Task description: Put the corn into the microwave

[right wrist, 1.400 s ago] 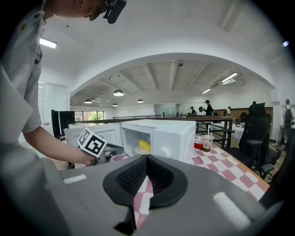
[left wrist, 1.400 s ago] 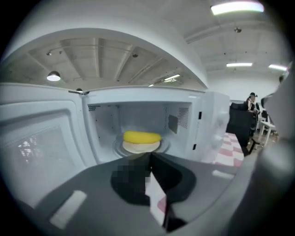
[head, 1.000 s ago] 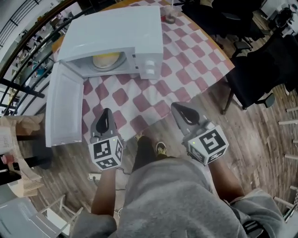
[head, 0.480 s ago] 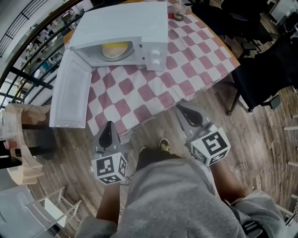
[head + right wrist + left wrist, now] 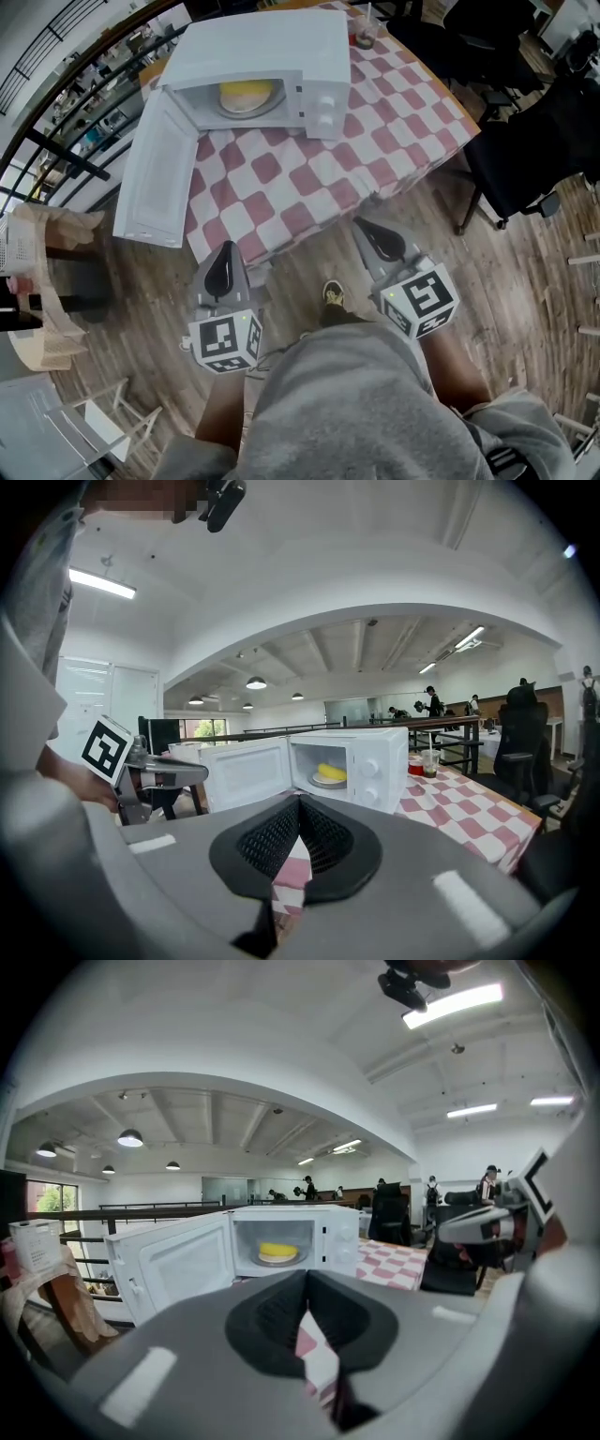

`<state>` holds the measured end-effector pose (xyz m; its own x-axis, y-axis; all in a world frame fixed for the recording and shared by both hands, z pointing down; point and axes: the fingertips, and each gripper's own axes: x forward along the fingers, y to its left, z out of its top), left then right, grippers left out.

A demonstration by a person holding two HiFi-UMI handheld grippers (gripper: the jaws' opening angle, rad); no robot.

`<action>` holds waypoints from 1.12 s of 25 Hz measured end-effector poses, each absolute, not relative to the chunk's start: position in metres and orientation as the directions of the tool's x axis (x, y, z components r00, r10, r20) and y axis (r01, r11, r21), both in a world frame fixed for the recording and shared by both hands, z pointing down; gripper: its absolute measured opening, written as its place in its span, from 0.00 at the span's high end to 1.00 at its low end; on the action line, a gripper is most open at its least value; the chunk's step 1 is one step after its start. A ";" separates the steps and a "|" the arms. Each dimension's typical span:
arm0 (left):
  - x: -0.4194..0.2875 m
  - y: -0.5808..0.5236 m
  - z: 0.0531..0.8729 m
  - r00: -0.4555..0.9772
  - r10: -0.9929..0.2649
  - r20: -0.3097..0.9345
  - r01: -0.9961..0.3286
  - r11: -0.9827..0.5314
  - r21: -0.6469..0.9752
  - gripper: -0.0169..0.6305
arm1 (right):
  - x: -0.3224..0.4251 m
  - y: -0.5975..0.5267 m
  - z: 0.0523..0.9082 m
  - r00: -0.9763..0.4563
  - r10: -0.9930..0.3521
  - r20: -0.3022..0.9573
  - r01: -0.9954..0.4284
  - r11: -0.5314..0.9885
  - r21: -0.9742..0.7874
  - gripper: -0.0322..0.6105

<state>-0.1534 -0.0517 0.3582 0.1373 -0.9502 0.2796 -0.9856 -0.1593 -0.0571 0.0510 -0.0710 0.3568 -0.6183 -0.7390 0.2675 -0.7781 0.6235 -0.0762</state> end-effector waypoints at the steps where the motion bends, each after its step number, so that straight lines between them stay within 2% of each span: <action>1: -0.155 -0.046 0.355 0.141 -0.951 0.276 -0.985 -0.162 -0.054 0.96 | 0.047 -0.064 0.355 -0.619 -0.738 0.268 -0.778 0.624 -0.077 0.95; 17: -0.190 0.056 0.327 0.145 -0.965 0.220 -0.986 -0.160 -0.055 0.96 | 0.017 0.014 0.334 -0.578 -0.773 0.261 -0.799 0.601 0.007 0.95; 28: -0.180 0.120 0.328 0.168 -0.963 0.210 -0.983 -0.180 -0.038 0.96 | 0.022 0.078 0.327 -0.569 -0.782 0.253 -0.802 0.596 0.038 0.95</action>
<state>-0.1801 0.1201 0.3281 0.1683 -0.9631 0.2102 -0.9829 -0.1802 -0.0385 0.0221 0.0784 0.3266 -0.5691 -0.7824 0.2530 -0.8021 0.5959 0.0384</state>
